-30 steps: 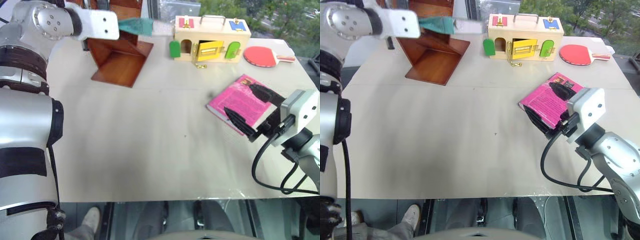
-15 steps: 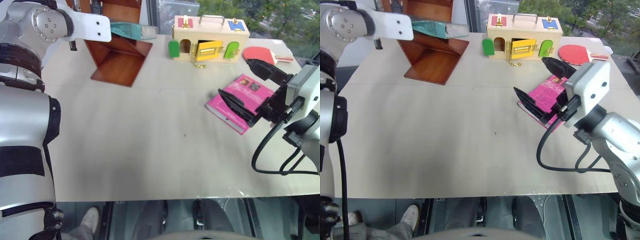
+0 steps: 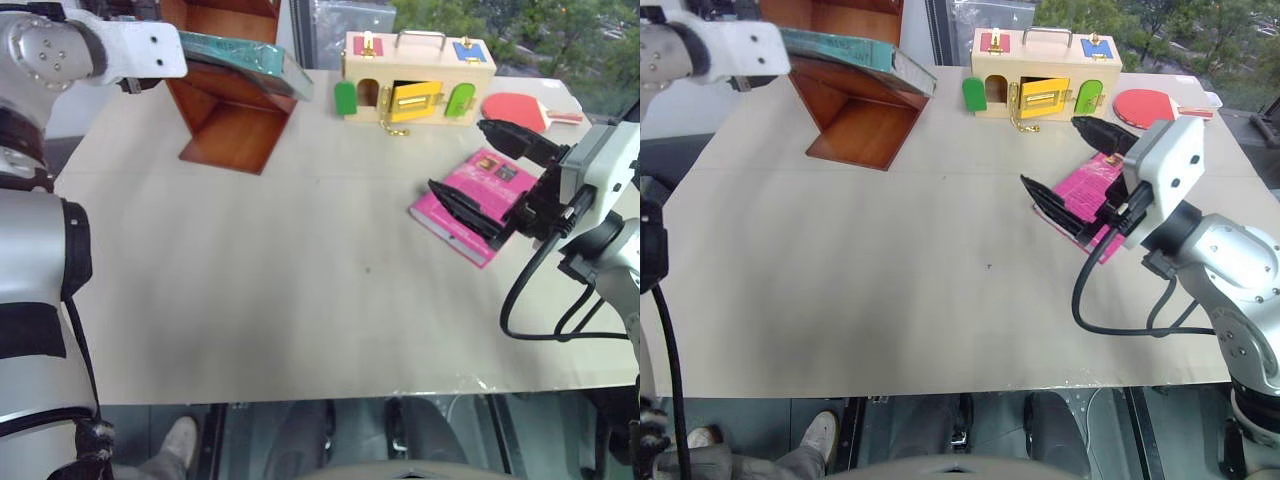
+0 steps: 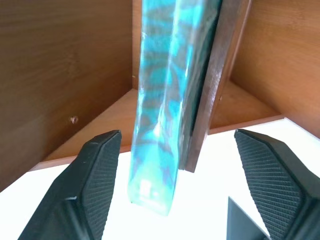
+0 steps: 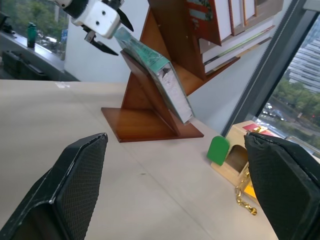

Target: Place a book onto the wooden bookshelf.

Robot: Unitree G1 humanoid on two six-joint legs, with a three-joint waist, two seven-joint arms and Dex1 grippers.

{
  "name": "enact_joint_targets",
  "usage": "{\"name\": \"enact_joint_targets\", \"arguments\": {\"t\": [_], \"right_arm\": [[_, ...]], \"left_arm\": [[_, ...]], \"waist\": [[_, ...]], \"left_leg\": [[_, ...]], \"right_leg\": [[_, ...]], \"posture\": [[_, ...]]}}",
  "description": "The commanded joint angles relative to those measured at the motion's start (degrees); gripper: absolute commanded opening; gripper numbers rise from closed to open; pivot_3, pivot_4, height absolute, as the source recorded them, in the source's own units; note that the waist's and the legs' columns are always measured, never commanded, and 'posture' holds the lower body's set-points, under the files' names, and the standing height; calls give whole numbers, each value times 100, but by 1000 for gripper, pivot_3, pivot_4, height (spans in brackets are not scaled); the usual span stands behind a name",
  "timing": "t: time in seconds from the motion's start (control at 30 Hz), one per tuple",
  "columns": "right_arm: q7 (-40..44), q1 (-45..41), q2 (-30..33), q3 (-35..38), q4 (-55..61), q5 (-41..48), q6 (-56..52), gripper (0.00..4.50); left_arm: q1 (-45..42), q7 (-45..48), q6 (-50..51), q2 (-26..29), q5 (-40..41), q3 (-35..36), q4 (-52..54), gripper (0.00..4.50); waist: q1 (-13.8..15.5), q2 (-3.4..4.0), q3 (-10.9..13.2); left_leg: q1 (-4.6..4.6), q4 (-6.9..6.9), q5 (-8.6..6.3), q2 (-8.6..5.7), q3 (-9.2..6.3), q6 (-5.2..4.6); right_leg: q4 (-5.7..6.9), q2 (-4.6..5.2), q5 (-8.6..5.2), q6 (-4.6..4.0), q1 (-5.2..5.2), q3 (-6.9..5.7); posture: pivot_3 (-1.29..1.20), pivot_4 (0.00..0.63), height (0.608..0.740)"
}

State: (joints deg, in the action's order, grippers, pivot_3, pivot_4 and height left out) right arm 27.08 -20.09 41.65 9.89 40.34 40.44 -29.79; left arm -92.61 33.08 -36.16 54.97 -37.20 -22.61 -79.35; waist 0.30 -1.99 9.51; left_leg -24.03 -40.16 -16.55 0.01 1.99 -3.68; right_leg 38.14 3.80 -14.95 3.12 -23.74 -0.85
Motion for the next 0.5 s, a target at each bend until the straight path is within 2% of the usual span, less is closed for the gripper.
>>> {"name": "enact_joint_targets", "arguments": {"t": [0.03, 0.1, 0.13, 0.17, 0.2, 0.23, 0.27, 0.37, 0.43, 0.5], "right_arm": [[132, 113, 108, 198, 37, -182, 134, 4500], [185, 330, 160, 200, 21, -363, 162, 4500], [193, 460, 213, 189, -2, -409, 62, 4500], [161, 579, 245, 168, -84, -507, -21, 4500], [78, 659, 227, 166, -185, -578, -102, 4500], [70, 744, 218, 160, -245, -630, -120, 4500], [85, 849, 210, 148, -279, -701, -100, 4500], [181, 1194, 231, 177, -318, -900, -28, 4500], [249, 1482, 227, 285, -313, -963, 3, 4500], [338, 1887, 223, 468, -279, -1015, 60, 4500]], "left_arm": [[186, 1752, -389, -72, 1948, 1508, 306, 3907], [482, 3322, 272, -423, 3500, 2605, 663, 3907], [900, 3731, 697, -617, 4120, 2859, 1294, 3907], [1614, 3774, 1448, -907, 4857, 3070, 2361, 3907], [2490, 3646, 2073, -1175, 5382, 3165, 3541, 4169], [3257, 3423, 2638, -1403, 5759, 3224, 4571, 4422], [4001, 3013, 3275, -1683, 6145, 3282, 5586, 4461], [5396, 1961, 4264, -2356, 6561, 3236, 7370, 4461], [6049, 1301, 4621, -2777, 6530, 3201, 8050, 4461], [6640, 942, 4799, -2973, 6349, 3102, 8519, 4461]], "waist": [[22, 0, 0], [56, 0, -1], [61, 0, -1], [60, 7, -5], [53, 24, -14], [14, 75, -46], [6, 82, -50], [-80, 79, -49], [-97, 75, -46], [-93, 75, -46]], "left_leg": [[0, -2, 0, 0, 0, 0], [-2, -12, 0, 1, -2, 0], [-2, -14, 0, 1, -4, 0], [-8, -24, 0, 1, -9, 0], [-5, -28, 0, -1, -10, 0], [3, -27, 0, -1, -12, 0], [32, -27, -2, -1, -12, -3], [22, -31, -1, 4, -20, -2], [20, -31, -1, 9, -22, -1], [19, -32, 4, 9, -18, 7]], "right_leg": [[2, 1, 0, 0, 0, -1], [6, 4, 0, 0, 3, -9], [5, 5, 0, 0, 5, -12], [5, 6, 0, 0, 8, -21], [9, 13, 0, 0, 15, -23], [6, 23, 0, 0, 26, -20], [-5, 50, 1, 0, 52, -6], [12, 38, 11, 11, 42, 15], [26, 31, 11, 11, 34, 21], [45, 26, 10, 10, 19, 30]], "posture": [[0, 150, 740], [0, 150, 740], [0, 150, 740], [0, 150, 740], [0, 150, 740], [0, 150, 740], [0, 150, 740], [0, 150, 740], [0, 150, 740], [0, 150, 740]]}}
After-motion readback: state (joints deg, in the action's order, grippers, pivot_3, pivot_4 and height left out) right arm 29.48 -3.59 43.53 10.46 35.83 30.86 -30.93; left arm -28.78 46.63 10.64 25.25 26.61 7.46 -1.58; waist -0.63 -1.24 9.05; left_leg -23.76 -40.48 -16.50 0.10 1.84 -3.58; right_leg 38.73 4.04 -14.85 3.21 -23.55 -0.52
